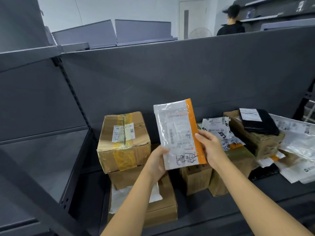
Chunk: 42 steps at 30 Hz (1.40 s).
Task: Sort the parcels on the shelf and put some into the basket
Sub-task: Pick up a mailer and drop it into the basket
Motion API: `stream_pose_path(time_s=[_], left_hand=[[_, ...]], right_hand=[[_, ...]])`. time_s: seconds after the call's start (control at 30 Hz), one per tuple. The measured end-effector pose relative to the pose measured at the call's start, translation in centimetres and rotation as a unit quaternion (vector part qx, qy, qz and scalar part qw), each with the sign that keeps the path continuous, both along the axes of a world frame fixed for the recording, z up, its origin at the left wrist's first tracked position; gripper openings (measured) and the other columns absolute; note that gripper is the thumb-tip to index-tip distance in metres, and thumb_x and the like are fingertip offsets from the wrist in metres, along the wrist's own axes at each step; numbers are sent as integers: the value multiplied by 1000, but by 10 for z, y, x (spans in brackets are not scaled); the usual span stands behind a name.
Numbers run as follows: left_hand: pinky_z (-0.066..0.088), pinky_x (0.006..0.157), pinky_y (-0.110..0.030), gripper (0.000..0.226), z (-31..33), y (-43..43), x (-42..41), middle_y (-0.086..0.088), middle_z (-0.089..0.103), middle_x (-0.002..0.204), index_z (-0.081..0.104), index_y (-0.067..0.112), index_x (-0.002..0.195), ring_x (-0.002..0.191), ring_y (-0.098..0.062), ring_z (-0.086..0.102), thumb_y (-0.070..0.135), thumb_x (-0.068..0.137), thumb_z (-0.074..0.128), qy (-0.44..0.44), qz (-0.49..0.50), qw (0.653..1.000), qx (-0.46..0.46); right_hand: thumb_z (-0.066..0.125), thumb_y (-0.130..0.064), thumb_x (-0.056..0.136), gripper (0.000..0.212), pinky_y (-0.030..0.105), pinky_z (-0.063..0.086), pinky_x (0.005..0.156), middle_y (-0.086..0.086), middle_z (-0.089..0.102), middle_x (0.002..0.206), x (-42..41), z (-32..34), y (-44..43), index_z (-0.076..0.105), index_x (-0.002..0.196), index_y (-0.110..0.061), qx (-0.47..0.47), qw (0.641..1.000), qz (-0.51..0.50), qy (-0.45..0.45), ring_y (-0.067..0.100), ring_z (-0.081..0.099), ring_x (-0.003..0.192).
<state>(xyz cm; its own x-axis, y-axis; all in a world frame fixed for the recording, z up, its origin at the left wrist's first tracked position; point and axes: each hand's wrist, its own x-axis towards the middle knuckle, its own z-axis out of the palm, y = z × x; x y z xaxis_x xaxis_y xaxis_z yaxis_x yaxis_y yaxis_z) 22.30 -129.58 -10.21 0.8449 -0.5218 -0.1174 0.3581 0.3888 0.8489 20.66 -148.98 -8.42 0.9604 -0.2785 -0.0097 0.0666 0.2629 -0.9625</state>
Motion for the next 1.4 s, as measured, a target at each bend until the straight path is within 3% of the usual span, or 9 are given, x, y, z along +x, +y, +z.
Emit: stream_pose_path(time_s=[0.13,0.33,0.5,0.57,0.63,0.77,1.0,1.2,1.4], left_hand=[[57,83,-36,46,7,3,-7,-10,70,117,56,8,125,107,-29,67,11,80,61,-33,-23,997,59],[59,67,-30,27,19,6,-4,-3,74,106,56,20,119,96,-21,72,20,92,59,-21,123,992,26],[60,78,-36,29,19,-18,-15,-8,71,115,56,16,122,102,-24,70,15,93,57,-4,158,987,-21],[60,79,-36,27,20,-29,-18,-7,72,113,57,18,121,102,-23,69,13,94,56,21,170,981,-95],[61,78,-36,24,21,-41,-18,-7,73,108,58,19,117,99,-23,70,11,94,55,75,189,964,-174],[62,71,-36,25,23,-60,-15,-10,75,97,58,14,119,91,-23,71,10,94,56,167,233,912,-293],[61,68,-33,28,9,-80,-25,-10,75,103,57,17,120,90,-22,74,12,92,57,157,217,921,-283],[57,76,-30,43,-7,-49,-29,-7,72,114,60,13,121,98,-20,71,24,80,63,69,145,981,-112],[58,61,-26,18,-1,-27,-24,-6,77,89,67,10,108,77,-17,74,10,92,58,-17,87,993,72]], right_hand=[[61,-13,91,18,13,48,51,-9,70,78,7,20,-14,68,107,-14,-133,990,51,2,0,65,60],[62,-15,91,15,23,56,64,-7,76,88,11,52,-43,71,93,-26,-319,925,199,56,12,73,79],[64,-32,88,19,24,50,77,-14,69,102,11,56,-62,66,107,-32,-424,900,98,12,7,66,94],[65,-38,86,35,23,45,79,-13,63,106,8,48,-69,61,119,-26,-379,921,-81,-30,5,59,98],[64,-40,86,44,27,47,87,-10,62,113,0,38,-76,57,125,-22,-186,960,-204,-48,8,58,106],[59,-26,90,39,40,52,90,5,71,112,-16,5,-72,55,126,-10,107,994,-11,3,22,67,106],[61,-15,89,21,30,57,78,2,74,105,-24,-14,-18,62,110,-15,81,996,36,-12,20,70,99],[58,-12,92,20,32,59,71,2,74,106,-35,0,-40,63,111,-17,52,998,0,-18,21,71,95],[55,-10,94,16,25,56,59,0,74,94,-67,-1,-68,69,100,-15,-19,998,-62,20,14,72,81]])
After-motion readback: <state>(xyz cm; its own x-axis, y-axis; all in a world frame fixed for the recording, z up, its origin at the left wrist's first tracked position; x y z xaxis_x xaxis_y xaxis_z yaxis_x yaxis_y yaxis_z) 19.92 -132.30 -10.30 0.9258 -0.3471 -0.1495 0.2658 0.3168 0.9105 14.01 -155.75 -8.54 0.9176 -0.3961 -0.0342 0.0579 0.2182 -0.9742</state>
